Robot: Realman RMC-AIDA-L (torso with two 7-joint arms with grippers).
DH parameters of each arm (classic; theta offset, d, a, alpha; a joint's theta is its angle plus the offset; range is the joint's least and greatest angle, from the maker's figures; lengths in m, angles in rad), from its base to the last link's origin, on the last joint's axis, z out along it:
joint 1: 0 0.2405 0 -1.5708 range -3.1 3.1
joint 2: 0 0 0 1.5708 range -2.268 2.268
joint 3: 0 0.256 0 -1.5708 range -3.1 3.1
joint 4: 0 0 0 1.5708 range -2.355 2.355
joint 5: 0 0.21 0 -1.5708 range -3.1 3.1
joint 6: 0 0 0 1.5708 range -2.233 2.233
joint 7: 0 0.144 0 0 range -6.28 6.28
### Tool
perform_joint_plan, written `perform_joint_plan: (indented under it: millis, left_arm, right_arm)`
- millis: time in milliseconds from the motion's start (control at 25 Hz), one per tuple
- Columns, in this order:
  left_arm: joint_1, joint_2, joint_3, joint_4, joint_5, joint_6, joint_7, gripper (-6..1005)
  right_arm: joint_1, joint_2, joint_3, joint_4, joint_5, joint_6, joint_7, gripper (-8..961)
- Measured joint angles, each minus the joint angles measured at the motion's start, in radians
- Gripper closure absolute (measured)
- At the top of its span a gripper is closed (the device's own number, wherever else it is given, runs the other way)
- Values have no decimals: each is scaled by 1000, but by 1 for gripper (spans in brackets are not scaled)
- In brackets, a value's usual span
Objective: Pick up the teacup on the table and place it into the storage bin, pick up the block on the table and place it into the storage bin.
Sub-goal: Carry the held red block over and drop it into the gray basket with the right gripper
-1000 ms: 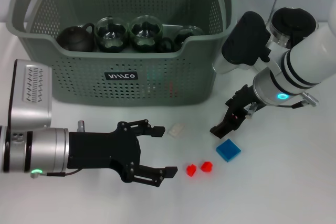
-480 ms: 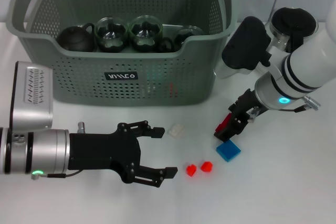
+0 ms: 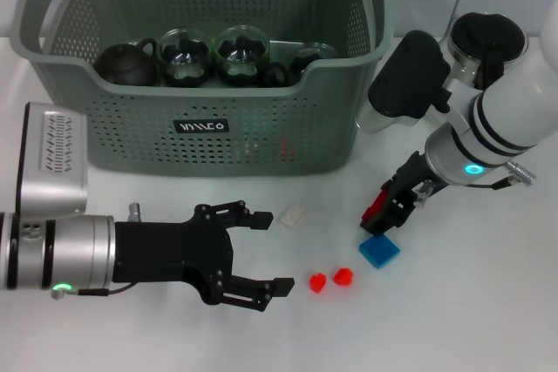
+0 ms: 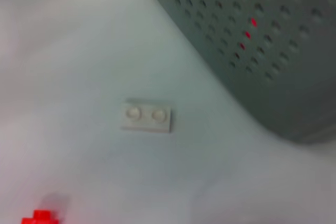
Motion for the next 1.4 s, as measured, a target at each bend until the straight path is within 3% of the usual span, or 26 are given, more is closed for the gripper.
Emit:
perform_joint_plan:
  millis: [200,480,640,760,960,1240,1400]
  left_arm:
    - [2,0,0,0,0,0,0,48]
    - [18,0,-37,0,6,6,0,48]
    - [25,0,-56,0,17,8,0,48]
    - [26,0,-62,0,18,9,0,48]
    - [22,0,-62,0,18,11,0,48]
    - [14,-1,-61,0,17,11,-4,48]
    - [14,-1,-63,0,13,11,-5,48]
  right_arm:
    - [-44,-2,15,-115,0,-75,0,242]
    - [-148,-2,153,-553,35,-394,22,243]
    - [-125,-3,283,-768,186,-599,56,242]
    - [-54,-5,423,-846,318,-691,73,242]
    - [78,-27,567,-797,352,-624,39,242]
    - [226,-79,526,-370,243,-310,-96,243]
    - [249,-68,509,-244,140,-181,-166,188]
